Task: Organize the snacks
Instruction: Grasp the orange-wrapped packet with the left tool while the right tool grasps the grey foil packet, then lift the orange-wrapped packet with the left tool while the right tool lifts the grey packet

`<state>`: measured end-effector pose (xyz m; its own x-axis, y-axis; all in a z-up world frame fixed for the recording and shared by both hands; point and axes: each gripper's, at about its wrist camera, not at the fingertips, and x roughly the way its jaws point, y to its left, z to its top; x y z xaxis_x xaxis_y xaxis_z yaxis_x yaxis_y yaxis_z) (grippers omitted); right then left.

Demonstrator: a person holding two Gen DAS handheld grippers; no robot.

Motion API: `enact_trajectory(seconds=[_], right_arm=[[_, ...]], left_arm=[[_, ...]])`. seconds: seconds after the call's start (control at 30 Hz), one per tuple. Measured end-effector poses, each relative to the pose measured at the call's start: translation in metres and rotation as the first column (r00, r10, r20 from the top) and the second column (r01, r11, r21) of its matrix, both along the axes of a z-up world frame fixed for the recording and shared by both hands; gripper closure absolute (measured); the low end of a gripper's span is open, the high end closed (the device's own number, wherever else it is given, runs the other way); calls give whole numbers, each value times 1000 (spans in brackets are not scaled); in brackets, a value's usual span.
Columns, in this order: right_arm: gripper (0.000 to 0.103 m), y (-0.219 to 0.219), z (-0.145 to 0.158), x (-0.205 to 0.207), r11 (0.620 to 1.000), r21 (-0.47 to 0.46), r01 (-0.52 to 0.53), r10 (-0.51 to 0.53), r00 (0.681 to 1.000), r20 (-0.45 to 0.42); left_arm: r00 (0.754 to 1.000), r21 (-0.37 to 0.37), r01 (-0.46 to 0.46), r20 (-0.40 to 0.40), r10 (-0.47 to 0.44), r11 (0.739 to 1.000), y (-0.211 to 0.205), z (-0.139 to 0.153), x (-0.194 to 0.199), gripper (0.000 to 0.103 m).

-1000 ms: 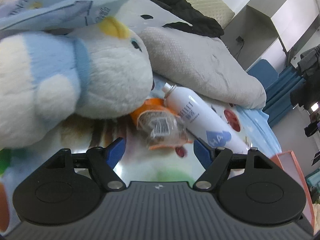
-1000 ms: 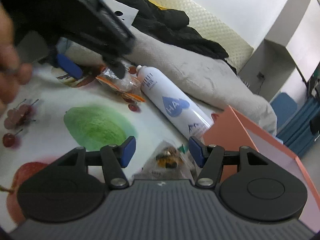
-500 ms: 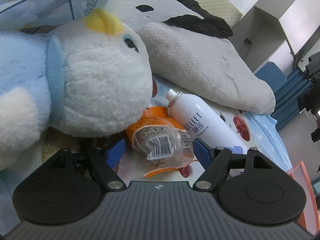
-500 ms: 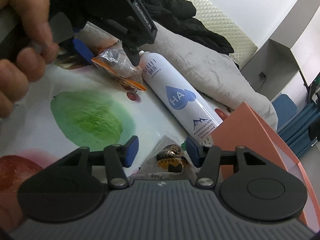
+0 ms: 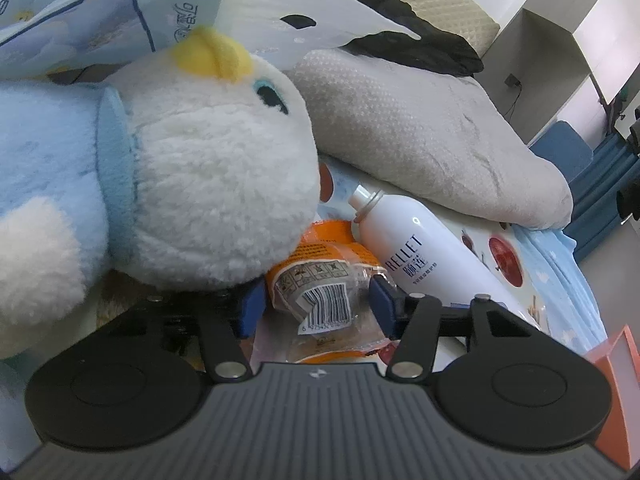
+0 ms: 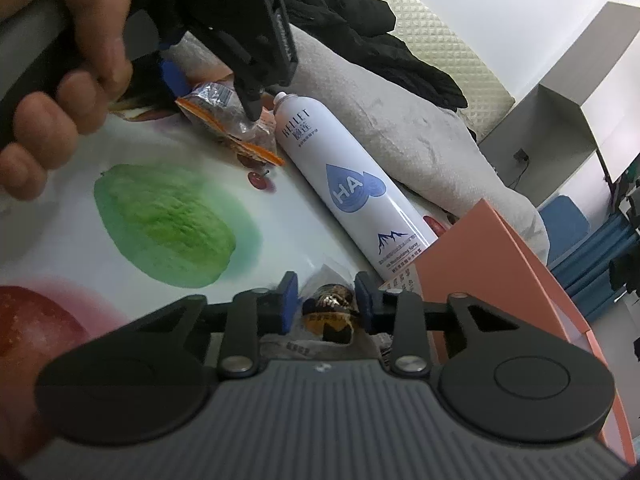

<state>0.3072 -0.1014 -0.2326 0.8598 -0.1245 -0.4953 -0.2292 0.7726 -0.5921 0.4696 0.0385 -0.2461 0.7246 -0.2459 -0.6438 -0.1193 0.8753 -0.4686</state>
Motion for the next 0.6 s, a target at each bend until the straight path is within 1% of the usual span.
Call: enact_trajectory(seconds=[0.1, 0.2, 0.23, 0.33, 0.47, 0.6], right_arm=[[73, -2, 4, -2, 1000, 8, -2, 2, 1000, -7], [76, -6, 9, -5, 999, 37, -1, 1, 1000, -25], [79, -7, 12, -7, 999, 49, 1, 0, 1000, -28], [81, -10, 18, -13, 997, 80, 5, -1, 999, -47], [84, -12, 23, -29, 993, 117, -1, 11, 997, -81], [86, -14, 26, -47, 988, 152, -7, 24, 993, -112]], left_arm=[[1000, -4, 7, -8, -8, 1000, 2, 2, -7, 44], [1000, -3, 15, -21, -15, 1000, 5, 6, -16, 45], [999, 0, 17, -27, -17, 1000, 5, 7, -19, 45], [999, 10, 16, -42, -16, 1000, 9, 12, -32, 45], [998, 25, 11, -55, -9, 1000, 14, 18, -57, 45], [998, 44, 7, -65, -4, 999, 14, 24, -85, 45]])
